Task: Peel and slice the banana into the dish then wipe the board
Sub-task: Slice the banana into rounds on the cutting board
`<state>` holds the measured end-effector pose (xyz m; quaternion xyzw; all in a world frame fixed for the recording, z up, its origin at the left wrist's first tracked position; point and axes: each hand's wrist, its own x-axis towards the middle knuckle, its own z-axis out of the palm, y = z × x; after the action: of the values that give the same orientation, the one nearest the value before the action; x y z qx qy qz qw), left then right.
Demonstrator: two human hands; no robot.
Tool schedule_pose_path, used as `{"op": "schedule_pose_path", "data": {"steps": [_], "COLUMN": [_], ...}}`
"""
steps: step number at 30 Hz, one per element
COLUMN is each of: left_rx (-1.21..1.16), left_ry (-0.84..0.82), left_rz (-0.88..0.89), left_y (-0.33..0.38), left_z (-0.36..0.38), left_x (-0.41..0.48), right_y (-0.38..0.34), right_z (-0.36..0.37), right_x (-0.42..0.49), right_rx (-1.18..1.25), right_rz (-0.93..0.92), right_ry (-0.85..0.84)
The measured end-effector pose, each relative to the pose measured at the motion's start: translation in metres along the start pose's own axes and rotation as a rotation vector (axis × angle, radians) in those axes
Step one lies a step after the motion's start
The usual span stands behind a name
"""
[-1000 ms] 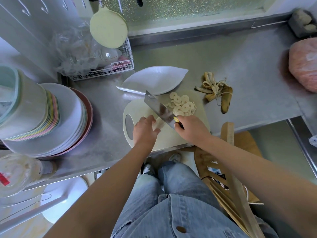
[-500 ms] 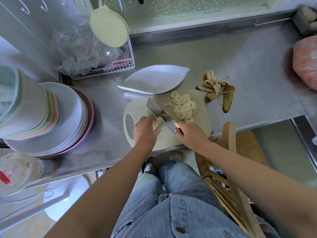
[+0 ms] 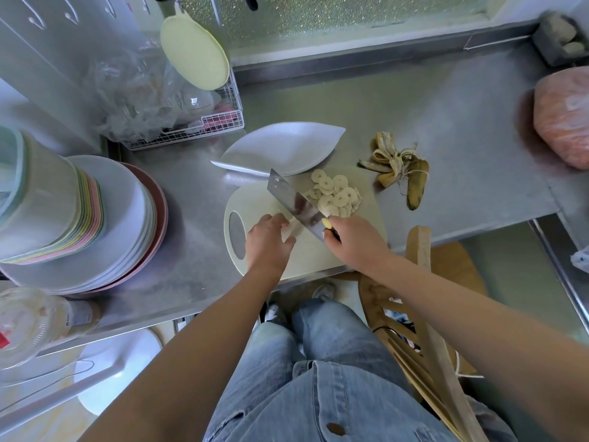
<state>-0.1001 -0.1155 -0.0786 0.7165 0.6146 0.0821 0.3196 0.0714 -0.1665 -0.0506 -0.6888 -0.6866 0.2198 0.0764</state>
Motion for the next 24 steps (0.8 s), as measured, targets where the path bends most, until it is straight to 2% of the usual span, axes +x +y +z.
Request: {"op": "schedule_pose_path", "data": {"steps": [14,24], "left_rx": [-0.002,-0.060], "left_ry": [0.002,0.041], "left_rz": [-0.018,0.016], "left_y": [-0.001,-0.007], "left_z": [0.000,-0.002], "left_x": [0.000,-0.007], "right_y": [-0.005,-0.003], "right_z": [0.023,0.006], "right_x": [0.001,-0.001], "right_rx": [0.000,0.035], "right_rz": [0.093,0.022], "right_ry": [-0.063,0.063]}}
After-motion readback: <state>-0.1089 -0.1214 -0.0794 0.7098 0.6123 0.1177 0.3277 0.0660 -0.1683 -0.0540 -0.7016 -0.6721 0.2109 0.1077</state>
